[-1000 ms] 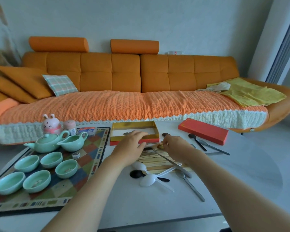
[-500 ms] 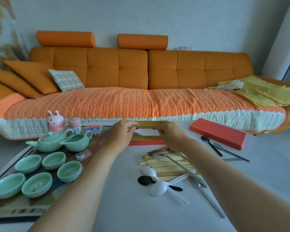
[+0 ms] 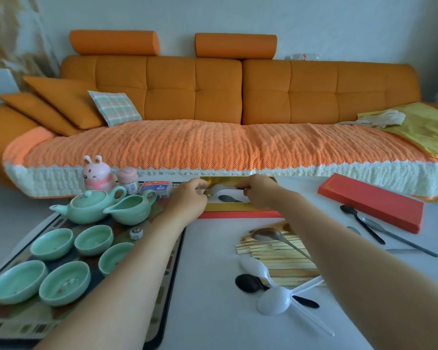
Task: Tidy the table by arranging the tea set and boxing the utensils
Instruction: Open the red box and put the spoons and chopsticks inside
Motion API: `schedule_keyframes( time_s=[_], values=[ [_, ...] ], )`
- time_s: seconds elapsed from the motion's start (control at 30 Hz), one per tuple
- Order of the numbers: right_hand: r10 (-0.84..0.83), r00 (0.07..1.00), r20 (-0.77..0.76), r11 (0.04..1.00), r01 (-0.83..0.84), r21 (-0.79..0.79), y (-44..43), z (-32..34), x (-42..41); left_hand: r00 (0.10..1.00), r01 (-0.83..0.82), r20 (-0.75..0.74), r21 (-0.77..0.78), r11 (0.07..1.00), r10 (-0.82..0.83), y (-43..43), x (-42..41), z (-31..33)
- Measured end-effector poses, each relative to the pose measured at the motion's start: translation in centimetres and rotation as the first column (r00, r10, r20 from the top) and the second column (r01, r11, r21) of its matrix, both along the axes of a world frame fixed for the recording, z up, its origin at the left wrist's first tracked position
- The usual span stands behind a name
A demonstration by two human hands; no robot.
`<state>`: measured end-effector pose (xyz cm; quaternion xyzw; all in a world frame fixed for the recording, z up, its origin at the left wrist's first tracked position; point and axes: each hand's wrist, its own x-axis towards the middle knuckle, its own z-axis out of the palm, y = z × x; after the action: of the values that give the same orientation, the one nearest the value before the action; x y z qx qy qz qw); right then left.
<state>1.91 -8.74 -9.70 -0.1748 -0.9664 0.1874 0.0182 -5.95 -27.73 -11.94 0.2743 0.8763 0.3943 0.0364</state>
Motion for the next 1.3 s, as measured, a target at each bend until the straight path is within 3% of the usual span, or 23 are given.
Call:
schedule_keyframes(
  time_s=[0.27,0.5,0.67,0.87,0.97,1.03,1.13,1.23,1.3],
  values=[
    [-0.124,0.98,-0.155,0.989,0.108,-0.105,0.8,-0.7,-1.1,0.999,0.003,-0.05,-0.077,0.997,-0.007,0.2,-0.6,-0.4],
    [-0.079,0.965,-0.249,0.993,0.055,-0.1,0.2,-0.3,0.2,0.998,0.013,-0.057,-0.097,0.995,-0.018,0.0,-0.1,-0.1],
    [0.056,0.993,-0.099,0.996,-0.063,-0.069,-1.1,0.2,1.8,0.997,0.005,-0.078,-0.095,0.996,-0.012,0.2,0.6,0.0],
    [0.055,0.992,-0.115,0.997,-0.06,-0.041,-1.2,1.4,3.7,0.996,0.015,-0.088,-0.09,0.996,-0.023,-0.2,1.3,0.1],
    [0.056,0.977,-0.207,0.997,-0.064,-0.032,-1.6,2.5,5.3,0.986,0.001,-0.167,-0.135,0.991,-0.024,-0.5,2.1,0.2],
    [0.075,0.974,-0.215,0.997,-0.079,-0.009,-2.1,3.3,6.8,0.947,-0.011,-0.318,-0.176,0.984,-0.046,-0.6,3.1,0.4],
    [0.094,0.981,-0.169,0.996,-0.092,0.021,-2.8,3.6,9.4,0.881,0.098,-0.451,-0.12,0.988,-0.143,0.0,5.5,1.1],
    [0.052,0.998,-0.019,0.996,-0.051,0.078,-2.9,3.7,11.6,0.886,0.257,-0.365,-0.129,0.958,-0.286,1.0,8.0,1.6],
    [0.005,0.99,0.138,0.977,-0.035,0.21,-2.6,4.0,12.7,0.878,0.325,-0.304,-0.189,0.927,-0.369,1.4,9.4,1.5]
  ],
)
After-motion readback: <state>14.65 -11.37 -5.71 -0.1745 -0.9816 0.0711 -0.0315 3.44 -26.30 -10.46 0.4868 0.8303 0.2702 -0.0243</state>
